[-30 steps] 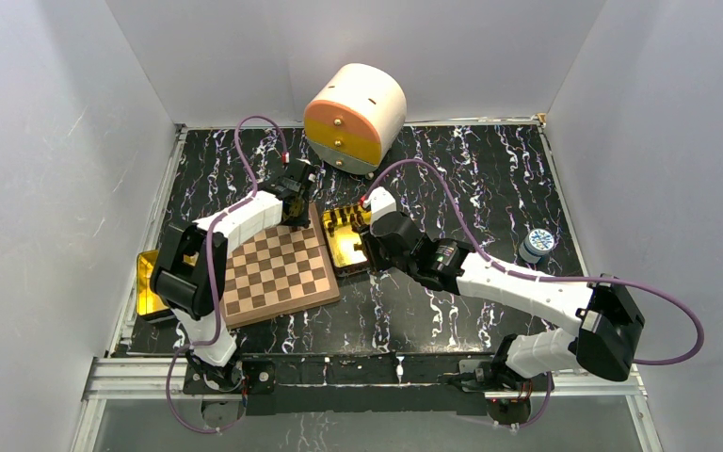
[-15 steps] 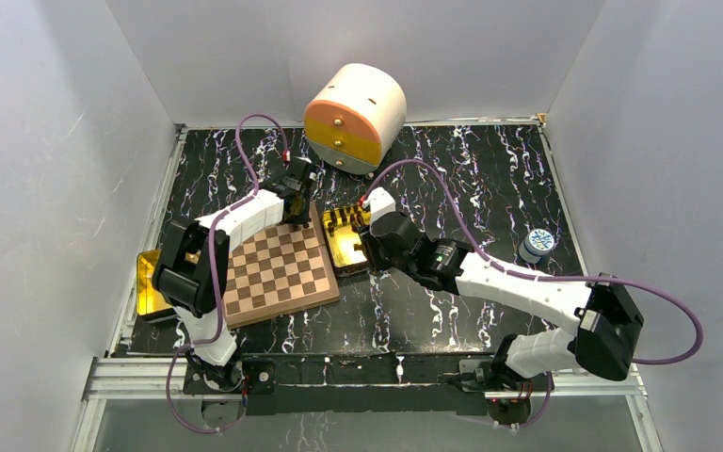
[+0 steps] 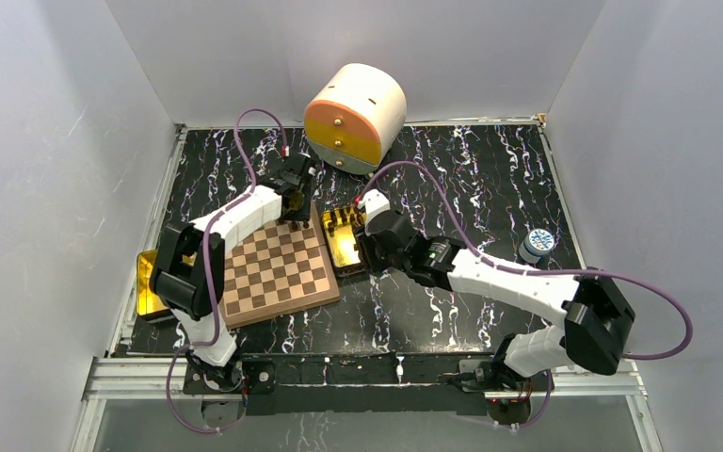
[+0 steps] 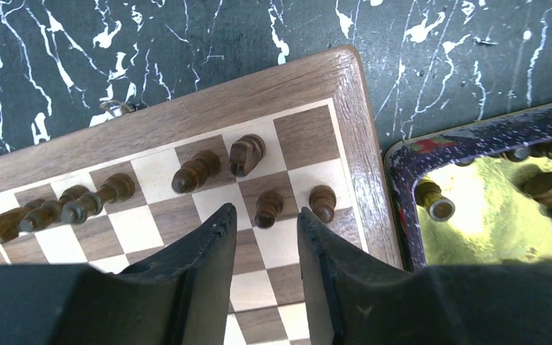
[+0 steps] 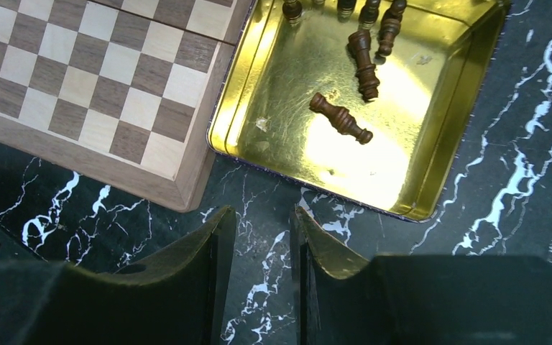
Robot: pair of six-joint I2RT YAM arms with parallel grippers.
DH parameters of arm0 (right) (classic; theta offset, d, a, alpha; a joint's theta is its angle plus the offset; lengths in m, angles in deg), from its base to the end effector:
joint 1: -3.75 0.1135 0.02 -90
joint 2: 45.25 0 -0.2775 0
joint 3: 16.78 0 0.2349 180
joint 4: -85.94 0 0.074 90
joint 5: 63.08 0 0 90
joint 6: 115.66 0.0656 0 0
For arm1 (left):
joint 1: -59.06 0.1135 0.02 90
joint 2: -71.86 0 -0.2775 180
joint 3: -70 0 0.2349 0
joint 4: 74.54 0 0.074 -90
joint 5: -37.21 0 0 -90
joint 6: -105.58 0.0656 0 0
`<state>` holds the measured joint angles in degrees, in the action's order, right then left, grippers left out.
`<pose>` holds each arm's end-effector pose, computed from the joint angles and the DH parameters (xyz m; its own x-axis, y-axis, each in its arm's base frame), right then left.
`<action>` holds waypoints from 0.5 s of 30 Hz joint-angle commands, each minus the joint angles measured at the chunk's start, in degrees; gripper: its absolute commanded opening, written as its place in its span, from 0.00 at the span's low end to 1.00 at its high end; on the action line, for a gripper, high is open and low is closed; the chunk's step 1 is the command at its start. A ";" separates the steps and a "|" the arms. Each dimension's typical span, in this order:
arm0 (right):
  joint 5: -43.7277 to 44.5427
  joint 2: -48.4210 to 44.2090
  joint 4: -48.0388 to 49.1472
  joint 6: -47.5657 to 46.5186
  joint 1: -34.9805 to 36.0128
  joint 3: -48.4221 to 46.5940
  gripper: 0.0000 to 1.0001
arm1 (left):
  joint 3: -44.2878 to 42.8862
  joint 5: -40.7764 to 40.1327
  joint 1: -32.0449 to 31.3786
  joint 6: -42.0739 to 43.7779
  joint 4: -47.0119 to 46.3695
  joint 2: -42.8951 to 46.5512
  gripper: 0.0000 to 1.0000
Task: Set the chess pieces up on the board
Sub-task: Place the chess piece on the chessboard, then pick up the chess piece from the storage box.
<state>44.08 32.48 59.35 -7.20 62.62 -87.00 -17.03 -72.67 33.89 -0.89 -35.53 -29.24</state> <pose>0.1753 0.2529 0.2773 -0.4939 -0.2326 -0.8378 -0.5642 0.8189 0.1053 0.3559 -0.1426 0.2202 -0.7549 0.0601 -0.6531 0.0011 0.9959 0.0904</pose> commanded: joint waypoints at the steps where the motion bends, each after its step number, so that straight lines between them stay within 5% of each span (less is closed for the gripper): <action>1: -4.49 2.60 2.49 1.40 -1.66 -4.04 0.43 | -1.25 -0.30 0.43 -0.05 3.04 8.61 0.38; 15: -12.02 16.55 7.27 1.42 -13.59 -12.34 0.40 | 18.87 4.28 0.37 4.82 1.85 31.91 0.66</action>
<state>33.42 44.81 61.58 -4.86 50.45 -94.08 -2.95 -70.28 34.00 2.32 -34.42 -1.85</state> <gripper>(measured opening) 0.402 0.619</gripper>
